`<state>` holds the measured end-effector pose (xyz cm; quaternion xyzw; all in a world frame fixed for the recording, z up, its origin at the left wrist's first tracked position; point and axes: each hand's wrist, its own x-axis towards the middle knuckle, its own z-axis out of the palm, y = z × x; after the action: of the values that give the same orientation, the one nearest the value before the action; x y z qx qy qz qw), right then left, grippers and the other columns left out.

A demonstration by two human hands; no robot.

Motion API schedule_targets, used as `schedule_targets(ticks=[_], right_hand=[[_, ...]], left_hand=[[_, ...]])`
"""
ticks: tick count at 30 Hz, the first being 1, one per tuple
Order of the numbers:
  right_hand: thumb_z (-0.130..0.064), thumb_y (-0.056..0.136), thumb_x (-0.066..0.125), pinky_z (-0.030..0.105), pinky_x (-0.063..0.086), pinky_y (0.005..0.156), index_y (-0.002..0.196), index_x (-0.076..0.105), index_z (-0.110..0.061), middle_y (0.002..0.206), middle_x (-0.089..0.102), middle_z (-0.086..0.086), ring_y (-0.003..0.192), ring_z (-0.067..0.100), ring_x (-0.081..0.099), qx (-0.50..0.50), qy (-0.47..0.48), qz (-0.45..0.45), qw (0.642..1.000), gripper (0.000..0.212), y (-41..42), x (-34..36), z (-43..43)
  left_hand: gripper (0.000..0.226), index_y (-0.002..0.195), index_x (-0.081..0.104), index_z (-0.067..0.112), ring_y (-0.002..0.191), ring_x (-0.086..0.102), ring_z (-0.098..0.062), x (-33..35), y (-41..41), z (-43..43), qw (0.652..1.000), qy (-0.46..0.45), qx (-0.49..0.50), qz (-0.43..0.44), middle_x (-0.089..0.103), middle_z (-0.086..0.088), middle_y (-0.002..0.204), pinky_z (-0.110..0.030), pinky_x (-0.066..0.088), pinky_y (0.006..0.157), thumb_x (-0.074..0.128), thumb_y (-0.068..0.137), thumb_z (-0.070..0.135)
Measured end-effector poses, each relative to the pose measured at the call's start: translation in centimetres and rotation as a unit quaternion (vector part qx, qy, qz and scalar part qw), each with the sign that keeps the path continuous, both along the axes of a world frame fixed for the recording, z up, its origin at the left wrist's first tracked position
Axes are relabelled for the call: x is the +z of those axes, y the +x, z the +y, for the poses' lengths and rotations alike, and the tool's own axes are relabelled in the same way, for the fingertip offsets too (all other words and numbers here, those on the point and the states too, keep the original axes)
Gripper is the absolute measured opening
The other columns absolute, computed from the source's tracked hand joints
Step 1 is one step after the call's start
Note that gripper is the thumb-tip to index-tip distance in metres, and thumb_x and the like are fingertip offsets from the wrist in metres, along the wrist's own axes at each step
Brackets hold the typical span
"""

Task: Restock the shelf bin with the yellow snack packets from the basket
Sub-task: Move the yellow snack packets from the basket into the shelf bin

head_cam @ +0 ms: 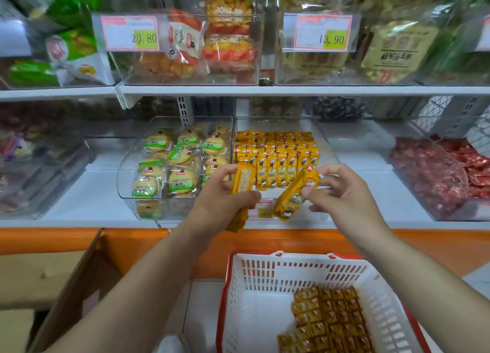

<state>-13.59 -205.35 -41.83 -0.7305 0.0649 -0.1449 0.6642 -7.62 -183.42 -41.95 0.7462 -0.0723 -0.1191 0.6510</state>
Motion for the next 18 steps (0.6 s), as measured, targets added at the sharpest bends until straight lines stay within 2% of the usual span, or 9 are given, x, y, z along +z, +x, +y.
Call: schedule_targets(ticks=[2, 4, 7, 10, 13, 18], right_hand=[[-0.008, 0.081, 0.080, 0.031, 0.059, 0.067, 0.098, 0.058, -0.023, 0.093, 0.063, 0.002, 0.065, 0.011, 0.066, -0.014, -0.039, -0.021, 0.999, 0.032, 1.7, 0.4, 0.1], [-0.010, 0.078, 0.082, 0.026, 0.058, 0.067, 0.095, 0.059, -0.027, 0.099, 0.063, -0.001, 0.065, 0.009, 0.068, -0.016, -0.109, -0.028, 0.994, 0.034, 4.2, 0.3, 0.4], [-0.012, 0.074, 0.085, 0.019, 0.050, 0.060, 0.088, 0.058, -0.031, 0.094, 0.061, -0.008, 0.064, 0.007, 0.064, -0.025, -0.185, -0.020, 0.982, 0.036, 8.9, -0.6, 1.1], [-0.014, 0.071, 0.087, 0.026, 0.047, 0.065, 0.089, 0.059, -0.026, 0.087, 0.061, -0.008, 0.077, 0.015, 0.062, -0.033, -0.248, 0.012, 0.968, 0.036, 13.4, -2.2, 1.7], [-0.015, 0.073, 0.087, 0.023, 0.042, 0.061, 0.091, 0.059, -0.025, 0.084, 0.059, -0.008, 0.083, 0.017, 0.061, -0.014, -0.289, 0.036, 0.957, 0.035, 16.6, -3.5, 2.1], [-0.011, 0.076, 0.084, 0.015, 0.039, 0.052, 0.088, 0.059, -0.028, 0.073, 0.059, -0.008, 0.068, 0.010, 0.058, -0.010, -0.306, 0.059, 0.950, 0.033, 19.5, -5.6, 3.1]], left_hand=[[0.053, 0.127, 0.055, 0.029, 0.075, 0.072, -0.025, 0.4, 0.5, 1.1, 0.999, 0.033, 0.017, -0.026, 0.070, -0.010, 0.102, -0.043, 0.060, 0.060, 0.082, 0.083, 0.018], [0.057, 0.132, 0.052, 0.029, 0.083, 0.074, -0.030, 0.6, 0.8, 2.1, 0.998, 0.044, 0.025, -0.024, 0.069, -0.008, 0.105, -0.048, 0.061, 0.065, 0.081, 0.085, 0.019], [0.062, 0.138, 0.050, 0.028, 0.083, 0.074, -0.030, 0.4, 1.1, 3.3, 0.998, 0.045, 0.030, -0.020, 0.072, -0.005, 0.101, -0.046, 0.061, 0.066, 0.080, 0.085, 0.017], [0.068, 0.141, 0.048, 0.031, 0.083, 0.076, -0.025, 0.1, 1.3, 4.1, 0.999, 0.037, 0.038, -0.011, 0.073, -0.004, 0.102, -0.042, 0.063, 0.070, 0.082, 0.084, 0.019], [0.075, 0.145, 0.045, 0.030, 0.085, 0.076, -0.020, -0.3, 1.7, 4.7, 0.998, 0.034, 0.058, 0.002, 0.072, -0.004, 0.110, -0.041, 0.064, 0.077, 0.084, 0.081, 0.025], [0.069, 0.141, 0.053, 0.026, 0.089, 0.076, -0.016, -0.8, 2.1, 4.9, 0.998, 0.025, 0.054, 0.020, 0.073, 0.002, 0.108, -0.041, 0.064, 0.079, 0.085, 0.080, 0.031]])
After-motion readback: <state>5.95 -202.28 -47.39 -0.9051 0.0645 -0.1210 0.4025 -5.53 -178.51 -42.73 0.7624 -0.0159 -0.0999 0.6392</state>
